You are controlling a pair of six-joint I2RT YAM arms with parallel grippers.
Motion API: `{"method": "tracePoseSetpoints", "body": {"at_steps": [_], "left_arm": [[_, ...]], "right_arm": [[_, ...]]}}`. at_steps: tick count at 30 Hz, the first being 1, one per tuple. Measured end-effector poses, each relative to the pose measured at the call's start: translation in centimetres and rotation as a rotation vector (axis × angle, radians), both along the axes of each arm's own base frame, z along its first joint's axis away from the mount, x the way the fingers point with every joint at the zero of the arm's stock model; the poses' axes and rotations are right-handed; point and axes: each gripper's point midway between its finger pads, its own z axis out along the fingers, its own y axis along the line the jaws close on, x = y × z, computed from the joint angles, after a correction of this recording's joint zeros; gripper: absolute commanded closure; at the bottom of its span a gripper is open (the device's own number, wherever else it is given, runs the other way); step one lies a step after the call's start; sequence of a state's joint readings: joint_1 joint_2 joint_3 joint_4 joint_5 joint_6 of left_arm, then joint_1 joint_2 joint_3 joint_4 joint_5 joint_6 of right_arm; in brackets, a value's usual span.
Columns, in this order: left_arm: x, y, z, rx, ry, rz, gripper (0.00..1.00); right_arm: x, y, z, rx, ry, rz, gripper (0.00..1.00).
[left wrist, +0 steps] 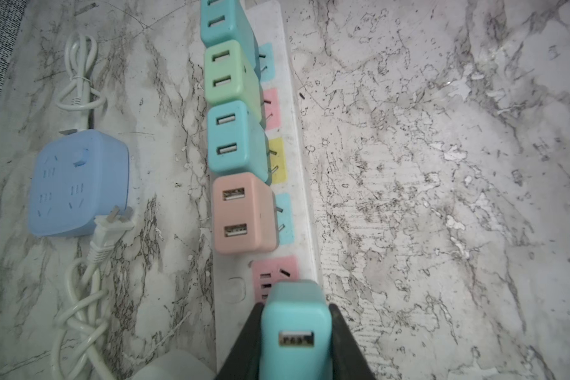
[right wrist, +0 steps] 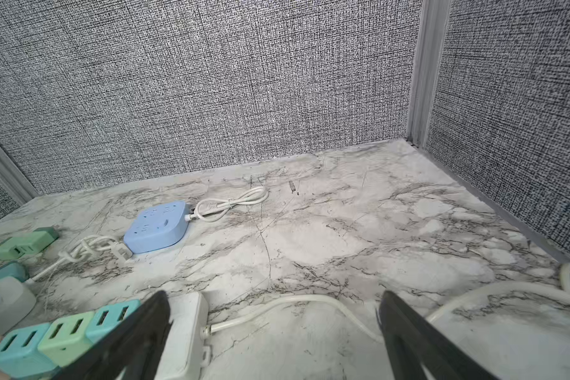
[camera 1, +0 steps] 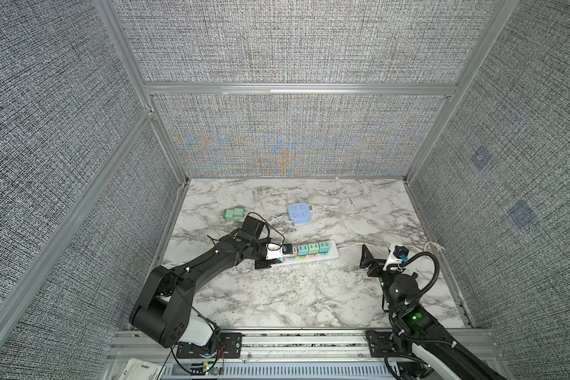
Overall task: Insert plugs into power strip
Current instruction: Insert the plug into the socket.
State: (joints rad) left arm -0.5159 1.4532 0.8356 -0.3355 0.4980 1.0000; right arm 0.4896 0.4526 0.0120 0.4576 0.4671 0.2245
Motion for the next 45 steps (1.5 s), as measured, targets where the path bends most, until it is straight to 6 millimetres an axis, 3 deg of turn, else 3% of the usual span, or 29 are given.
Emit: {"method": "tracePoseSetpoints", "body": {"at_steps": [10, 45], "left_arm": [[1.8, -1.0, -0.6, -0.019, 0.032, 0.030, 1.00], [2.9, -1.1, -1.0, 0.012, 0.092, 0.031, 1.00]], "right_arm": [[0.0, 0.2, 0.1, 0.011, -0.003, 0.016, 0.01], [-0.1, 0.2, 0.7, 0.027, -0.026, 0.019, 0.01]]}}
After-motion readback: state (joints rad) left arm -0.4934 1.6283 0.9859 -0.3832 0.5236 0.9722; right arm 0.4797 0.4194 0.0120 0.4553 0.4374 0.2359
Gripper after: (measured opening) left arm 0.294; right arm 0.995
